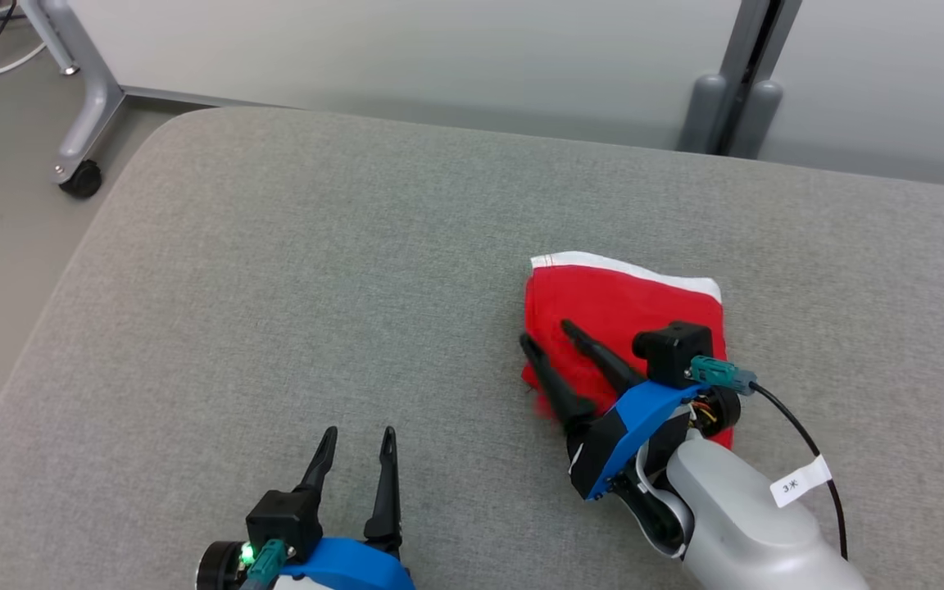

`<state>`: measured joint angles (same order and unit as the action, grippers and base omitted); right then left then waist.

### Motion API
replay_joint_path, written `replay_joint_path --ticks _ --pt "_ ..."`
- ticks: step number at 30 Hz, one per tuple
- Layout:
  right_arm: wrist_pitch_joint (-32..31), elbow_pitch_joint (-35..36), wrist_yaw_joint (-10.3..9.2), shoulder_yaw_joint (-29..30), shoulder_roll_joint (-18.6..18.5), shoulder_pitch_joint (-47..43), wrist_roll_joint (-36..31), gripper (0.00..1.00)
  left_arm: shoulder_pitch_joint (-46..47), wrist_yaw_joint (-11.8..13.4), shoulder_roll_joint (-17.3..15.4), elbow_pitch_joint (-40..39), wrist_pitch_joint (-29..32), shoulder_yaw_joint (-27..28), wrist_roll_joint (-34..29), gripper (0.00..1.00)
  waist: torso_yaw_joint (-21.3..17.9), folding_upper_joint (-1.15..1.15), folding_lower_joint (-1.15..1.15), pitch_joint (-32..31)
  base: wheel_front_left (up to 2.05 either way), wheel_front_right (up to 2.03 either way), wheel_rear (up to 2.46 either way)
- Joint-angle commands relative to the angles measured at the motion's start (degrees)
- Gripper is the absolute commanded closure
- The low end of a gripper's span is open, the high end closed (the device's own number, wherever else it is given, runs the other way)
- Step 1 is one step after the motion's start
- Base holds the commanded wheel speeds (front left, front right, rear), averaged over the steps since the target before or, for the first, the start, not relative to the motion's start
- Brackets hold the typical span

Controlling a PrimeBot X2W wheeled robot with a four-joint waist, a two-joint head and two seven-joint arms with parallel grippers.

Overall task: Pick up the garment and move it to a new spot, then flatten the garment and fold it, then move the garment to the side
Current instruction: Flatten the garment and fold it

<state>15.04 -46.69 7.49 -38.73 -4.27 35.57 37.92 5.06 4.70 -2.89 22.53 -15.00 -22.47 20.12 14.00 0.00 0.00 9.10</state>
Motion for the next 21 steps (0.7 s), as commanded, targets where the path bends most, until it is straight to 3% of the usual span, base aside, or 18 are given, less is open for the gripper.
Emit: replay_joint_path --ticks 1,7,14,21 --pt "0.1 0.4 0.0 0.3 -0.2 -0.3 0.1 0.0 0.0 0.1 0.0 -0.1 -0.2 0.5 -0.2 0.0 -0.5 0.0 0.0 -0.3 0.0 0.0 0.0" --pt "0.1 3.4 0.0 4.9 -1.4 -3.3 -1.6 0.0 0.3 0.0 0.0 -0.3 -0.2 3.1 -2.3 0.0 -4.9 0.0 0.0 -2.1 0.0 0.0 0.0" --pt "0.1 3.3 0.0 17.9 -3.3 -7.4 -10.5 0.0 1.7 0.0 0.0 0.7 -0.2 6.3 -5.9 0.0 -10.6 0.0 0.0 -3.0 0.0 0.0 0.0" --pt "0.1 4.2 0.0 28.5 -1.7 -13.2 -19.6 0.0 0.7 0.2 -0.1 2.2 -0.2 8.8 -10.1 0.0 -14.6 0.0 0.0 -4.1 0.0 0.0 0.0"
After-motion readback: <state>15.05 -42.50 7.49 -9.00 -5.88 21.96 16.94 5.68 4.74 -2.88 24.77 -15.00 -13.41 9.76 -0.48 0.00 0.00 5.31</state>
